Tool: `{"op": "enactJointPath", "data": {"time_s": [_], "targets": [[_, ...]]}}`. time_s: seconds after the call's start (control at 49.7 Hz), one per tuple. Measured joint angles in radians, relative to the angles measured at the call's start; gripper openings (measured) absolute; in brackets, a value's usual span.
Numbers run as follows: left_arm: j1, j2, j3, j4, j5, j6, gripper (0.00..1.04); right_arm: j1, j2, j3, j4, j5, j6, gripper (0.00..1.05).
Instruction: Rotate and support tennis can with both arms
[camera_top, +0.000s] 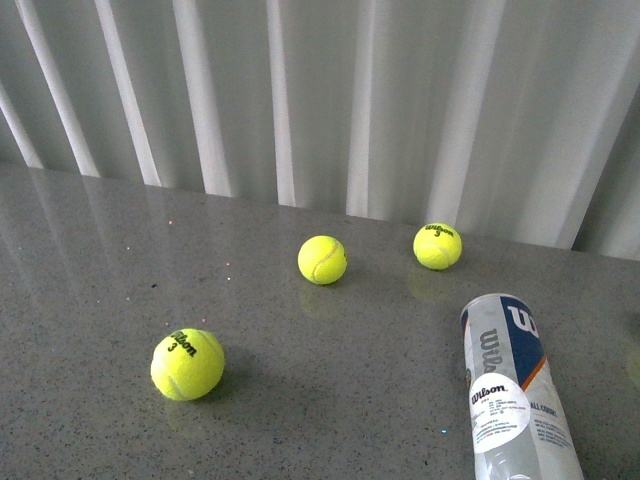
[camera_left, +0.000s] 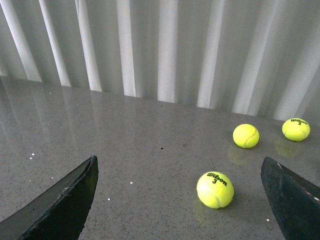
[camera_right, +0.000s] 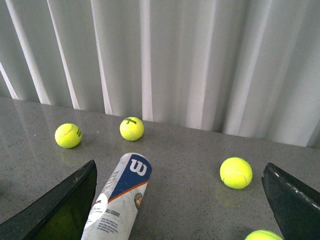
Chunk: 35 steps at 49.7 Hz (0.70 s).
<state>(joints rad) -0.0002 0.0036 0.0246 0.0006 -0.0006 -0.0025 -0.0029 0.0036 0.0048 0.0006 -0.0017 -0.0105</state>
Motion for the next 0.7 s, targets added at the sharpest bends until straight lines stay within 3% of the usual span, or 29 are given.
{"op": "enactJointPath", "data": {"time_s": [0.383, 0.463, 0.544, 0.705], "targets": [[0.0, 0.0, 0.0, 0.0, 0.0, 0.0, 0.98, 0.0, 0.0, 0.0, 0.0, 0.0, 0.0, 0.98], [0.0, 0.0, 0.0, 0.0, 0.0, 0.0, 0.98, -0.039, 0.154, 0.118, -0.172, -0.146, -0.066, 0.98], [0.0, 0.0, 0.0, 0.0, 0.0, 0.0, 0.98, -0.104, 0.346, 0.26, -0.096, -0.24, -0.062, 0.98], [0.0, 0.0, 0.0, 0.0, -0.001, 0.0, 0.98, -0.182, 0.744, 0.58, 0.118, -0.166, 0.032, 0.98]]}}
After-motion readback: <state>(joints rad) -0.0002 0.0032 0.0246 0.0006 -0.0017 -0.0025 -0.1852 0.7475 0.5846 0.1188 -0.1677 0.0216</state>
